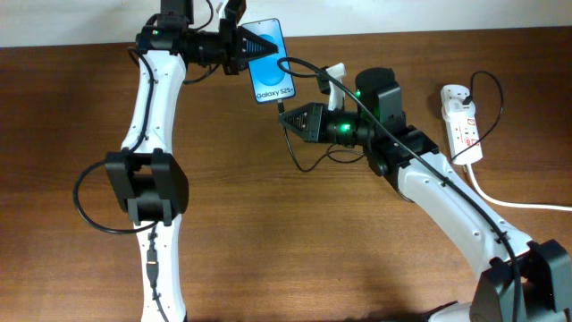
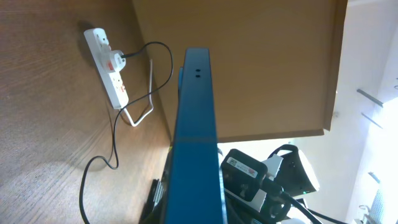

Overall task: Plug charger to phone and switch on socket
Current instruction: 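Push the USB-C plug up into the phone port held by the left gripper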

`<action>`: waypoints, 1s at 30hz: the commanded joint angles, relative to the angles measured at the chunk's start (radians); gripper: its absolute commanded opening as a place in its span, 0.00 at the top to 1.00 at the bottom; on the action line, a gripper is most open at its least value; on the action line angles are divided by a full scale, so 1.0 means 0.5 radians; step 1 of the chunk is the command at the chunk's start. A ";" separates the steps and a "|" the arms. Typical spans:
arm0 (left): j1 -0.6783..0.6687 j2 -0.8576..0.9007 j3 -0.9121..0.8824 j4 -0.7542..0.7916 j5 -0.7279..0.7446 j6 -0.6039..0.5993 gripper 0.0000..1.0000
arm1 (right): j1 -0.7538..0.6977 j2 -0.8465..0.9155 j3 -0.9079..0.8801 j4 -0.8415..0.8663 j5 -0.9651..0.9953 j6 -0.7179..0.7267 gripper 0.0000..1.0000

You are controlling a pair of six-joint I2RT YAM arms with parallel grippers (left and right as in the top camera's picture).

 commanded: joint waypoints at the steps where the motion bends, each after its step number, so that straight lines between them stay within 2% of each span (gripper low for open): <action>1: -0.007 0.005 0.009 0.002 0.102 0.037 1.00 | -0.018 -0.032 0.001 0.021 -0.010 0.009 0.96; 30: -0.049 0.005 0.009 0.003 0.098 0.024 1.00 | -0.018 -0.032 0.001 -0.001 -0.011 0.077 0.96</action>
